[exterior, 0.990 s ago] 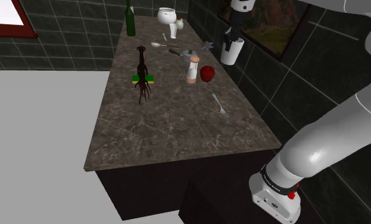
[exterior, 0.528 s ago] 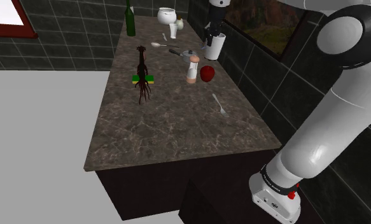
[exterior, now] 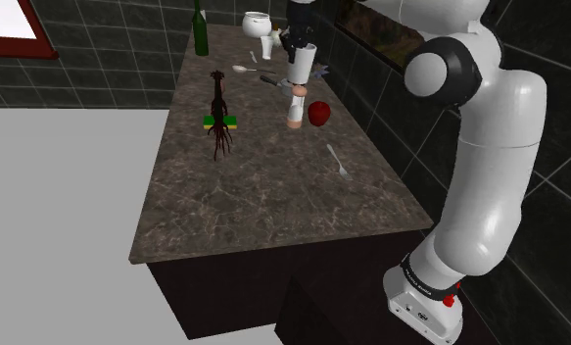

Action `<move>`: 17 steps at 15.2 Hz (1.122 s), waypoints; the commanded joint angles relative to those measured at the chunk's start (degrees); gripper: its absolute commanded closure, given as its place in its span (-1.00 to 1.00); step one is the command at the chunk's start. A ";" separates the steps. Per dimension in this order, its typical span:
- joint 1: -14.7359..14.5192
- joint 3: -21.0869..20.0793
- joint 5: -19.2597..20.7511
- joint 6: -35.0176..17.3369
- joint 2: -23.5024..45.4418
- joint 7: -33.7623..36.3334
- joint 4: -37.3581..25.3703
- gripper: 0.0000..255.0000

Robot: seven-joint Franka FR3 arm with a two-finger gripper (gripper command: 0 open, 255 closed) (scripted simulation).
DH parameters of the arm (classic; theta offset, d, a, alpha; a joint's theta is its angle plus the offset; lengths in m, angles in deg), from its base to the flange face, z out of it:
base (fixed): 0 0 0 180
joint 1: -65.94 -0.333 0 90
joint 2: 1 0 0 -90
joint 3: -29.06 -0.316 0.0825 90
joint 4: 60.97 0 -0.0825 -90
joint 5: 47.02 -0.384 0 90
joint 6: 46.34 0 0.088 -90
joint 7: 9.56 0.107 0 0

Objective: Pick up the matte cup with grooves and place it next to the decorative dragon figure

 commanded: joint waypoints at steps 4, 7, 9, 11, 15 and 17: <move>-0.44 -0.45 -0.57 5.30 11.19 1.24 -16.37 1.00; -0.74 -0.43 -0.37 0.92 8.33 1.51 -9.12 1.00; -0.88 -0.43 -0.28 -1.51 7.04 1.66 -5.40 1.00; -0.99 -0.43 -0.20 -3.72 6.04 1.81 -2.18 1.00; -1.15 -0.43 -0.07 -7.70 4.62 2.08 3.23 1.00; -1.21 -0.44 -0.02 -9.54 4.13 2.20 5.57 1.00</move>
